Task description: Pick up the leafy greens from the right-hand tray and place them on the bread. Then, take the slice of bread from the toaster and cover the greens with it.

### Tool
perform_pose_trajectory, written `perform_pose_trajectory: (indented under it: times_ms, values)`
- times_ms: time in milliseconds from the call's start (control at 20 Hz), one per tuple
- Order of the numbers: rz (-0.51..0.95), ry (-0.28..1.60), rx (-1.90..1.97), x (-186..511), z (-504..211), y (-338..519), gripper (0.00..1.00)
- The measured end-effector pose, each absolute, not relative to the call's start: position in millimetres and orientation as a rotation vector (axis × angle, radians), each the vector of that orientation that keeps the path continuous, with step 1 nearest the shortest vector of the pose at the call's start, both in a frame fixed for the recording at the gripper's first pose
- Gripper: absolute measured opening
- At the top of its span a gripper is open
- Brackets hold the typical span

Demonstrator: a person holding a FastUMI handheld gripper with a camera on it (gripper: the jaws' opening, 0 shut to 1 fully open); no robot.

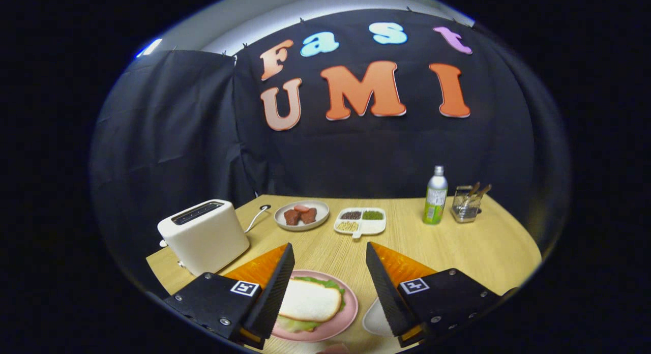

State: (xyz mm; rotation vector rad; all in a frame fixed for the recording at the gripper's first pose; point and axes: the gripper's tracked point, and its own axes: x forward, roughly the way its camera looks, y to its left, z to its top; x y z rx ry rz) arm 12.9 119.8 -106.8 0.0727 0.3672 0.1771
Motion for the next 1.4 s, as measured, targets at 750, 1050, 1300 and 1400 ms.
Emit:
perform_pose_trajectory:
  times_ms: [750,1050,1300,1400]
  values:
    - [0.029,0.004,-0.08,6,-21,111,0.95]
    - [0.016,-0.026,-0.063,4,-14,112,0.97]
    - [0.015,-0.029,-0.031,4,-11,111,0.97]
    - [0.021,-0.02,-0.02,3,-13,111,0.97]
